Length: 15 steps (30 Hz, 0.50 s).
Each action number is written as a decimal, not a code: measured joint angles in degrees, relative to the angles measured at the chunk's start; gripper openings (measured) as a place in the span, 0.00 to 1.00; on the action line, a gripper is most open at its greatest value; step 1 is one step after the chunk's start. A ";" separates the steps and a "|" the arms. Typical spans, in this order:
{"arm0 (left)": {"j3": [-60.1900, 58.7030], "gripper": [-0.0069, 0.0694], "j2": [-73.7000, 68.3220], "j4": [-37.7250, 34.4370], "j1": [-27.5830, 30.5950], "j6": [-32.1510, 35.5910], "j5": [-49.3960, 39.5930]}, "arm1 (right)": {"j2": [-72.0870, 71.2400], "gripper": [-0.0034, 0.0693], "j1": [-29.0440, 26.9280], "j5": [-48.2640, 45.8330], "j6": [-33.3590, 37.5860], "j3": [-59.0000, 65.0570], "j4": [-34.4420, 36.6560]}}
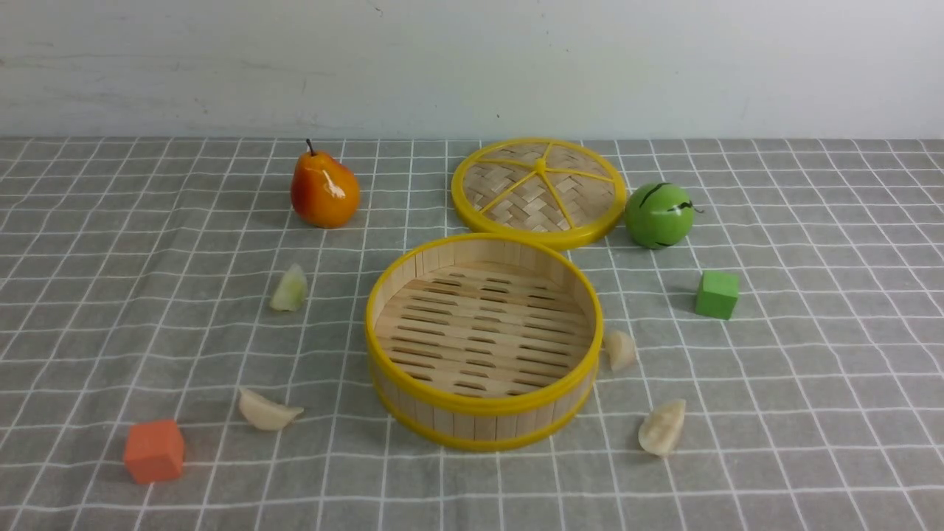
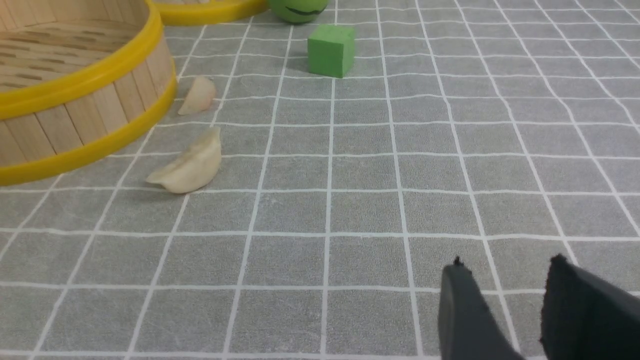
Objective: Put the dumplings into the steamer on the table with the grey tablecloth.
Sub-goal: 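Reach for and grasp a dumpling on the table with the left gripper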
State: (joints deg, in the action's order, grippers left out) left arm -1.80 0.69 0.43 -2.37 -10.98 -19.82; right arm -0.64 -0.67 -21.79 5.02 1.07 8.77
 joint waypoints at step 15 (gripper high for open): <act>0.00 0.26 0.00 -0.12 0.00 -0.49 39.09 | 0.00 0.38 0.00 27.47 -1.80 0.51 0.12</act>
State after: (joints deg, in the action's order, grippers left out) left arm -1.80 0.69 0.31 -2.37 -11.47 19.27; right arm -0.64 -0.67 5.68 3.22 1.58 8.88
